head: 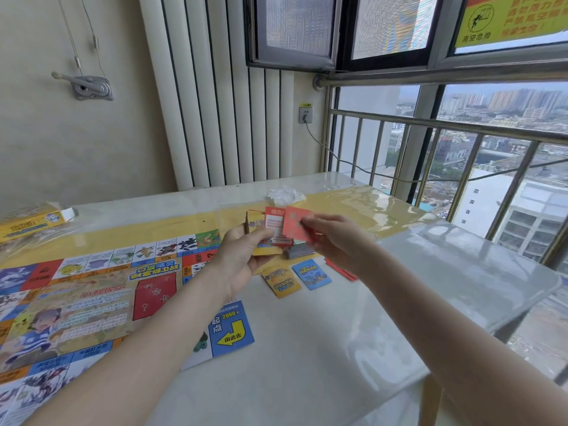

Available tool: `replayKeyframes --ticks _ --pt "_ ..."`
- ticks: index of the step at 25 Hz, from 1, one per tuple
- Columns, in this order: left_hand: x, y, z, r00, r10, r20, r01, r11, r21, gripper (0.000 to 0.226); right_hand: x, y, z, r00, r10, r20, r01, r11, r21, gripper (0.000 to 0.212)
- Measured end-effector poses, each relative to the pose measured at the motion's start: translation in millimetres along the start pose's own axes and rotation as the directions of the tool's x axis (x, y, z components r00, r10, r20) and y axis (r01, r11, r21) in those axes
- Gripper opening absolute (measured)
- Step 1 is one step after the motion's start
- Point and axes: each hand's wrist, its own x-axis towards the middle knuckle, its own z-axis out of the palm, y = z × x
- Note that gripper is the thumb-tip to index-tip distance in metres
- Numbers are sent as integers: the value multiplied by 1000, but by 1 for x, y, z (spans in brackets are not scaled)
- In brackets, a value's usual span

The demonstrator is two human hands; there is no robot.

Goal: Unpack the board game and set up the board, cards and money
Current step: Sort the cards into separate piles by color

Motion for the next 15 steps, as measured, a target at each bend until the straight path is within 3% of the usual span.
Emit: replayKeyframes --ticks 4,6,7,8,9,11,13,15 --pt "2 -4 1 1000 17 -4 -17 998 58 8 0 0 6 995 -66 -74 58 993 -107 29" --pt "5 -4 -1 998 29 -50 -25 997 72 5 -2 -7 4 955 -257 -148 207 935 -286 27" --pt "6 -3 -2 997 19 -73 -15 999 43 4 -1 -8 2 882 -449 -146 317 791 -524 25" --pt "7 -1 -3 997 -5 -82 4 1000 -14 3 -2 -8 2 766 -641 -36 412 534 -738 23" --pt "7 0 -4 997 -36 -75 30 996 -86 3 -3 -6 4 633 -758 160 487 228 -843 22" --pt "8 3 -3 995 -87 -45 75 973 -217 7 0 5 3 423 -750 508 518 -260 -815 16" --pt "6 5 -1 994 -98 -52 79 956 -283 9 5 18 1 277 -670 689 459 -538 -707 16" --pt "4 4 -1 993 -85 -85 59 961 -268 9 6 25 0 202 -613 764 434 -644 -631 17"
